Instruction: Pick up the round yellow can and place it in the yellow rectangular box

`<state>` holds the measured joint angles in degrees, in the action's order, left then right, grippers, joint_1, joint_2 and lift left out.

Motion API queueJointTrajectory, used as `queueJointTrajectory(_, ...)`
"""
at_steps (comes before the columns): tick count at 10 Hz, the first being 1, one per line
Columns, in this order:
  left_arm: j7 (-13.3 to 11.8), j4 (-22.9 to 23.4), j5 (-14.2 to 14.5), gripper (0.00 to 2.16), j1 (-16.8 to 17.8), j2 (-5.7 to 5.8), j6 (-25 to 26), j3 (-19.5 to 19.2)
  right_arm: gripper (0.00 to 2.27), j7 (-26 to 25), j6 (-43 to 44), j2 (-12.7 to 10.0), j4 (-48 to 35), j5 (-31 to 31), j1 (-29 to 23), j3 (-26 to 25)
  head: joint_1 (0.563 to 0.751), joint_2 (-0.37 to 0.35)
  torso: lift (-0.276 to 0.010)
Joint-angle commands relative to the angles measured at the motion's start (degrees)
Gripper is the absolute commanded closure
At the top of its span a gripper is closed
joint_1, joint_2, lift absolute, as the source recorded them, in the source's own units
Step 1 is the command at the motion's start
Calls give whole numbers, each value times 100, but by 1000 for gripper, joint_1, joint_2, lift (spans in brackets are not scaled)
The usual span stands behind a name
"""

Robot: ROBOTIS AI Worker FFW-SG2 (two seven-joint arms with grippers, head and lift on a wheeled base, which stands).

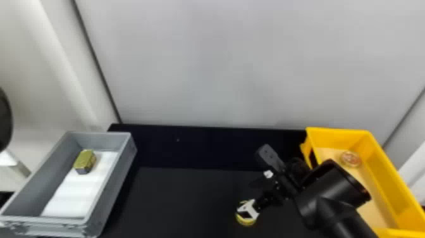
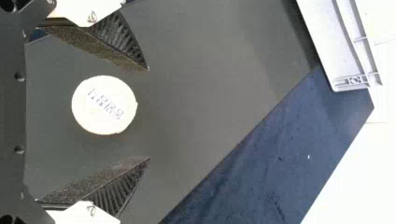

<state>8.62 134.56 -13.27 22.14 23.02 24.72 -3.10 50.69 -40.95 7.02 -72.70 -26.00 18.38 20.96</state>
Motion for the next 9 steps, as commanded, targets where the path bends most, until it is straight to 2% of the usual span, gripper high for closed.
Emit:
queueJointTrajectory(1,0,-9,0,87,10,2,8,2,117,-21,68,-34,168,41,-1,-39,663,54,-10)
queueJointTrajectory(9,0,0,0,87,10,-7,-1,11,127,-57,217,-78,590,76,-1,-65,663,54,-10)
